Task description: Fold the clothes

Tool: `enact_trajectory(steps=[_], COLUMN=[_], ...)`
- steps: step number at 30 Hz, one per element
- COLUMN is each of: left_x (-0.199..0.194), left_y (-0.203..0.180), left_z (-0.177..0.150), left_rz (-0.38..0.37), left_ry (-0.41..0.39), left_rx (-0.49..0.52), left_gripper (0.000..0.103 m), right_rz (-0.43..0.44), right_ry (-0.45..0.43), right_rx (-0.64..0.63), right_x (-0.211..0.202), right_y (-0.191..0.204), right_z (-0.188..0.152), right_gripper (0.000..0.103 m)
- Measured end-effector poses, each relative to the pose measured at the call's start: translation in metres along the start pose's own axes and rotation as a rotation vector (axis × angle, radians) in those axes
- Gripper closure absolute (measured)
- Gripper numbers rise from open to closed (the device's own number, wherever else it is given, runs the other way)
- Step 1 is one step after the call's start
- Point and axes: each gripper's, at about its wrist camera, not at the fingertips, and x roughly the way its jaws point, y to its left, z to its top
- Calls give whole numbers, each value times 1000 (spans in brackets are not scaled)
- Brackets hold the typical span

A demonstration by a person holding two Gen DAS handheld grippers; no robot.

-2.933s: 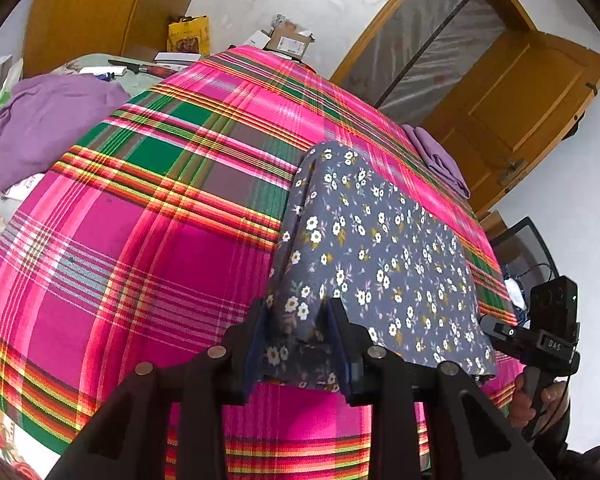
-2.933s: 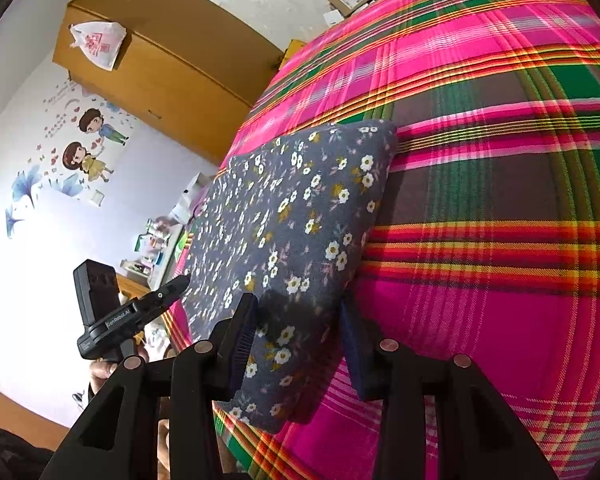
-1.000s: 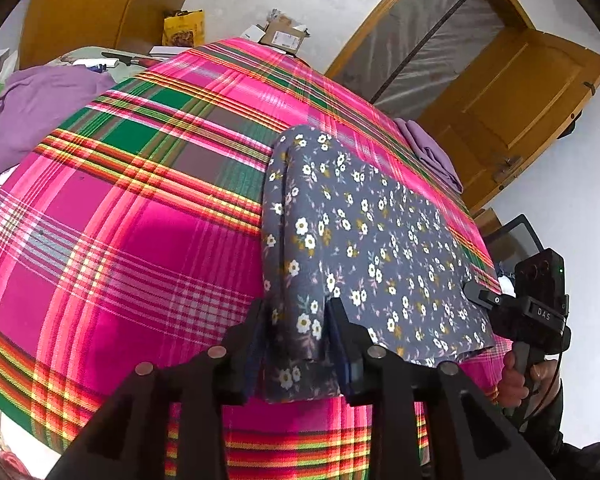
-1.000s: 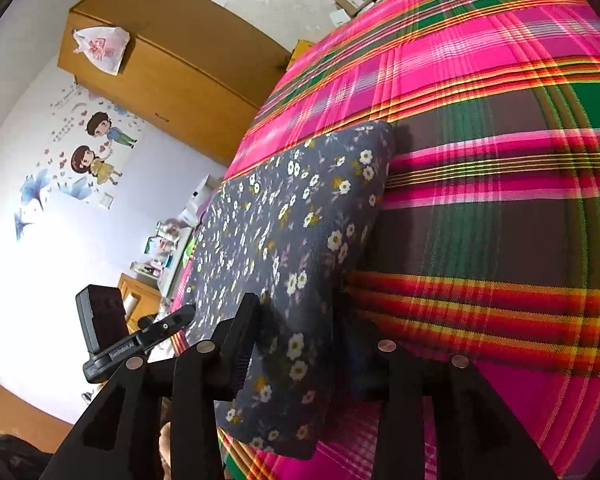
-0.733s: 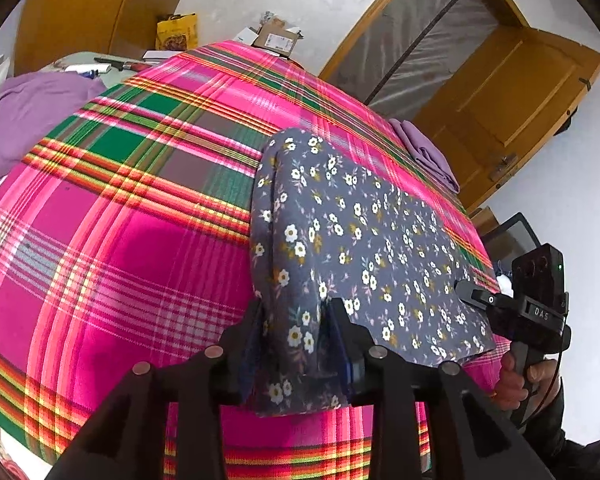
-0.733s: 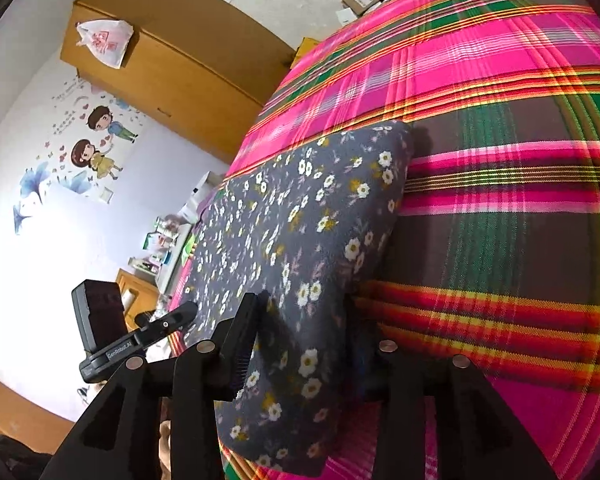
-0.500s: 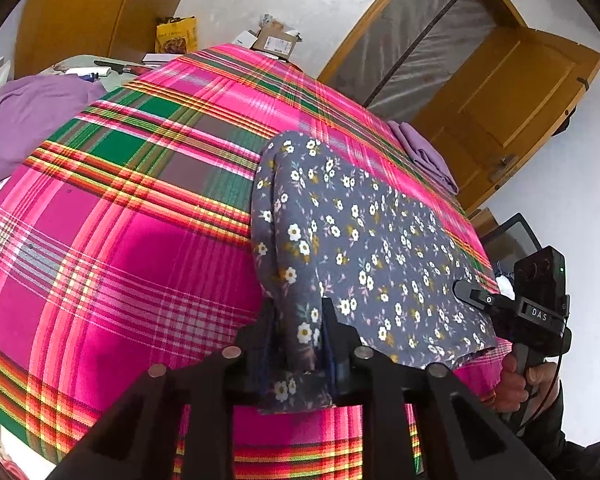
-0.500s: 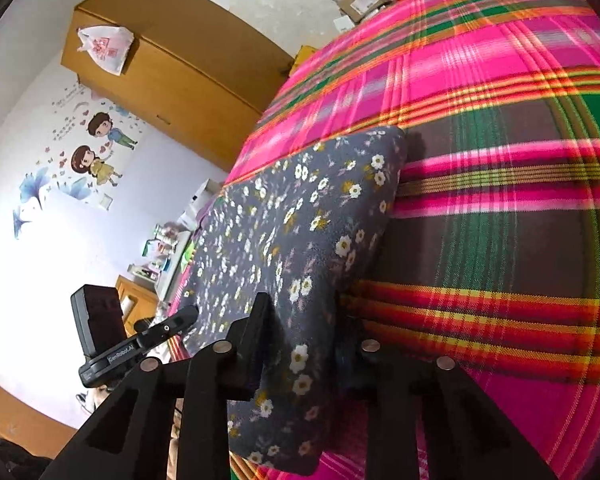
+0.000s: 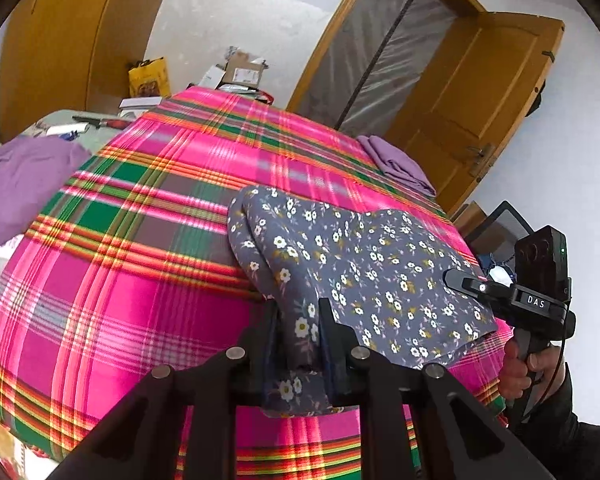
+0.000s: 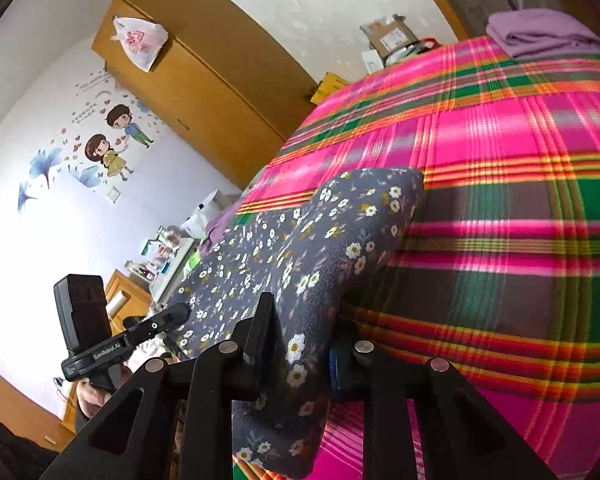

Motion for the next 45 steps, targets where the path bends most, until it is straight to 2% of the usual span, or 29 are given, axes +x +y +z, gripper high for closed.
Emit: enact_trajectory(steps=[12,22,38,45], left_x=[14,56,154,196], left_y=[-48,-112,-209,-244], left_z=[23,49,97,119], left_rz=[-41,-119,-218,-245], left_ry=[-24,-19,-1,-8], left_rx=[113,223,316,357], left_gripper=[85,85,85,85], right_rz=[-52,-153,-290,-317], right_ry=[-85,-181,-269,-299], right_rx=[-31,-54,-60,-25], right_x=[-42,-98,-172,-193], right_y=[-12,-43,-126,-172], right_z=[10,31,82,113], right_gripper=[80,80,80,80])
